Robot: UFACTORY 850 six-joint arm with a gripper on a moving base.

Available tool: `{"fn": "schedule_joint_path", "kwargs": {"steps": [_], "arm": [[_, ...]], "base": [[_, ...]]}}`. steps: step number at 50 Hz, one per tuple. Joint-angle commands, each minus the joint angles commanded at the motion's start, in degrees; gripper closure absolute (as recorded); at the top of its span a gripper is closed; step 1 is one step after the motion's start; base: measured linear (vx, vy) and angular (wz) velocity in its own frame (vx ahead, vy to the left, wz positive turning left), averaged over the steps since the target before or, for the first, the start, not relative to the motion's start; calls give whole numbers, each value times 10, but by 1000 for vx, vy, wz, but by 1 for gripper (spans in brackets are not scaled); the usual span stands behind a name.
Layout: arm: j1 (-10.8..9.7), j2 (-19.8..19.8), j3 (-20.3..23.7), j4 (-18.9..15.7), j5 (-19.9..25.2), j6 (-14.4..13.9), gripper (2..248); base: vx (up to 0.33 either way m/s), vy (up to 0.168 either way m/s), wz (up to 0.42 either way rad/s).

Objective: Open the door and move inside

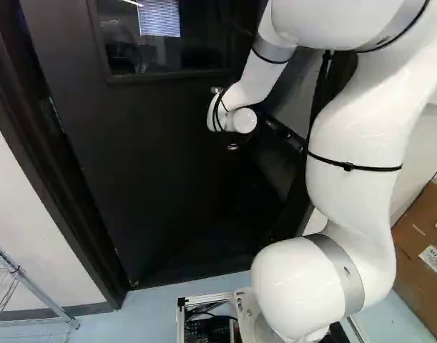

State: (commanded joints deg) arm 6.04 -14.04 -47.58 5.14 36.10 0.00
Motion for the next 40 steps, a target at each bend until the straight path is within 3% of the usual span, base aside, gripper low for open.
{"fn": "schedule_joint_path", "kwargs": {"steps": [40], "arm": [[45,-92,-110,32,0,0,3]], "base": [[0,0,0]]}}
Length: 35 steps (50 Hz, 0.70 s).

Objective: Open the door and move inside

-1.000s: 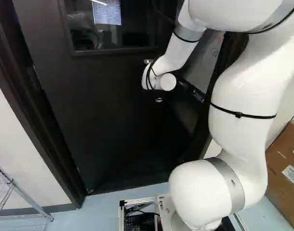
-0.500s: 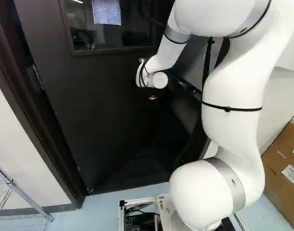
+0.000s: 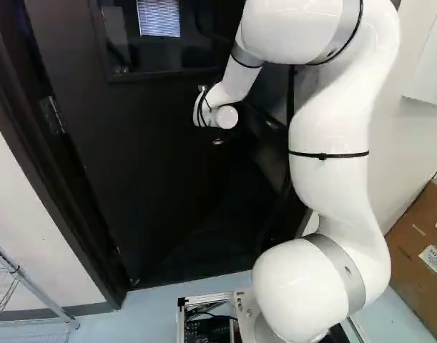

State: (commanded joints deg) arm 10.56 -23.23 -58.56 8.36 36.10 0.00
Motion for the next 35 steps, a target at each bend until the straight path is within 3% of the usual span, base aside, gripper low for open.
{"fn": "schedule_joint_path", "kwargs": {"steps": [35], "arm": [[38,-71,-90,0,0,0,3]], "base": [[0,0,0]]}}
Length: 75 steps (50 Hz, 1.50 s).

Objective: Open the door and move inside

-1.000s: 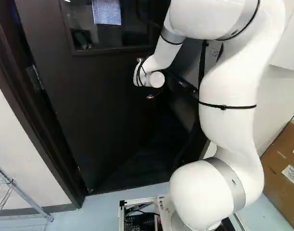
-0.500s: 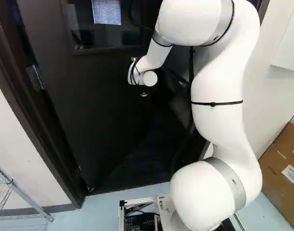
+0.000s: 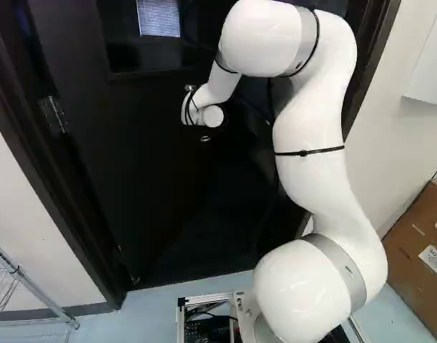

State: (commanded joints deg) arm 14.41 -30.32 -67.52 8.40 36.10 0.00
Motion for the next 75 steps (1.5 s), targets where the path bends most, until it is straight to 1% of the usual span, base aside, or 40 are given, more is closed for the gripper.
{"fn": "schedule_joint_path", "kwargs": {"steps": [23,75], "arm": [[27,-30,-39,0,0,0,3],[87,-73,-97,0,0,0,3]], "base": [[0,0,0],[0,0,0]]}}
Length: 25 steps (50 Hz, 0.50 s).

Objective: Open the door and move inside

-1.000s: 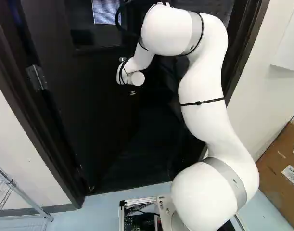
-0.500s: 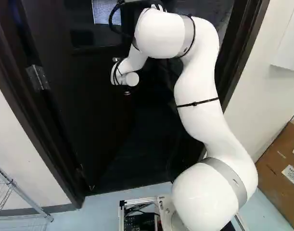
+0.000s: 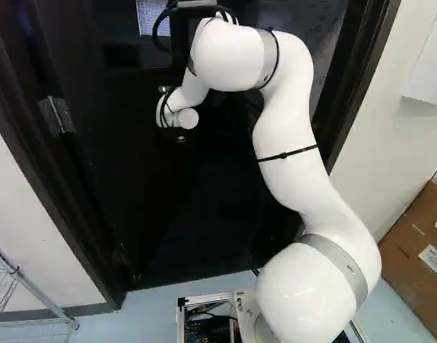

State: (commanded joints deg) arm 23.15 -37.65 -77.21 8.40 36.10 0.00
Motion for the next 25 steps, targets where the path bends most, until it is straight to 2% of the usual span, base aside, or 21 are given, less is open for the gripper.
{"fn": "schedule_joint_path", "kwargs": {"steps": [25], "arm": [[27,-25,-34,0,0,0,3]], "base": [[0,0,0]]}}
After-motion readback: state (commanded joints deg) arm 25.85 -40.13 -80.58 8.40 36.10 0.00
